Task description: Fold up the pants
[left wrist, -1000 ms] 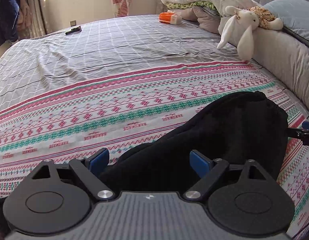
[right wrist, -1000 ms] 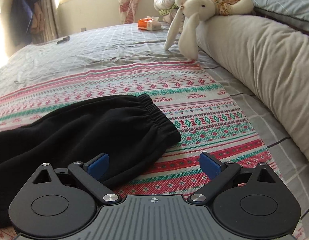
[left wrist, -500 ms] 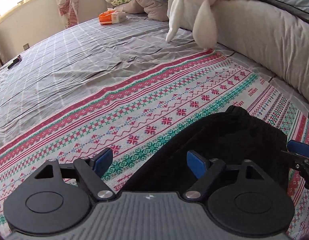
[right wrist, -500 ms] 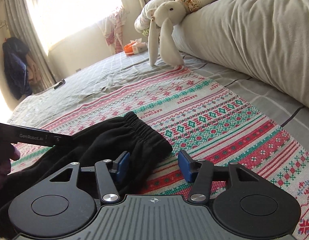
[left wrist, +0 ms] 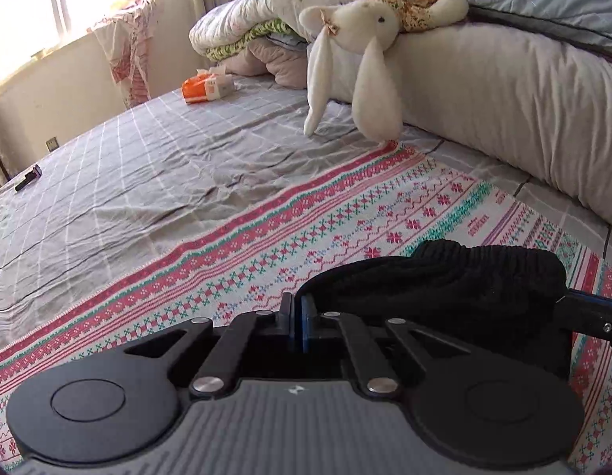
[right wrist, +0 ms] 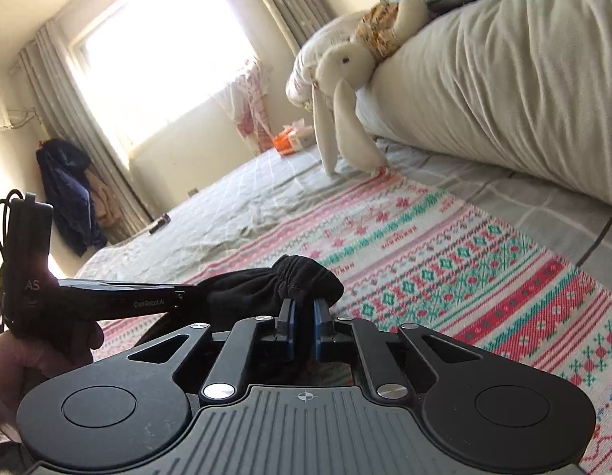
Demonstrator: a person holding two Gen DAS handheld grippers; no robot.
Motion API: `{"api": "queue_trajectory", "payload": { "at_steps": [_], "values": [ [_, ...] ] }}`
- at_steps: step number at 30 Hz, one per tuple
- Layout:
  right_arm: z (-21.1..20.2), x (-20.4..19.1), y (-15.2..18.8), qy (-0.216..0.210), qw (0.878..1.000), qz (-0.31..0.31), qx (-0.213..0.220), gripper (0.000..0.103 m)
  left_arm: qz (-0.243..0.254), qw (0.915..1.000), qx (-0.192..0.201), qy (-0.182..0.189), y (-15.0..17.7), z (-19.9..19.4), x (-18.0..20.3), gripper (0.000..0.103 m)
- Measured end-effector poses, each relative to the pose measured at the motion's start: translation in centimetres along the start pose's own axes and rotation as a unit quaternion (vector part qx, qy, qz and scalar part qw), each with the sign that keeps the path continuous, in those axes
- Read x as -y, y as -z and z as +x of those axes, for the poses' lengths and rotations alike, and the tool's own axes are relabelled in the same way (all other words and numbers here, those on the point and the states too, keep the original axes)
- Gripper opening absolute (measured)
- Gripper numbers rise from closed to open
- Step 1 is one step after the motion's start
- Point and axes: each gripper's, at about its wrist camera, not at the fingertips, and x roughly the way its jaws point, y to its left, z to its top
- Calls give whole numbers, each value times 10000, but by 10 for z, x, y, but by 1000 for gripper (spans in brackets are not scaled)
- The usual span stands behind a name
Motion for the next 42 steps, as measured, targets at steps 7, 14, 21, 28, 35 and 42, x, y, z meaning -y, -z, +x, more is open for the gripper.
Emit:
{"api": "queue_trajectory", "payload": {
  "at_steps": [7,14,21,28,35,42],
  "values": [
    [11,4,-1,377,9990,-251,-31,1,-309,9994,174,-39,5,23,-3,11],
    [15,26,-3,1064,9941,-150,-142,0,-642,9970,97,-422,20,44,-5,28],
    [13,20,-3,589,9978,-74,-304,31,-831,9948,413,-426,14,5,-7,79],
    [8,7,-5,399,9980,-177,-466,68,-845,9947,223,-537,35,-57,-18,93],
    [8,-13,-5,124,9951,-425,-882,82,-1117,9889,51,-974,69,-123,-42,102],
    [18,-29,7,-421,9862,-333,-1569,86,-1601,9779,-346,-1298,117,-173,-65,103]
  ]
}}
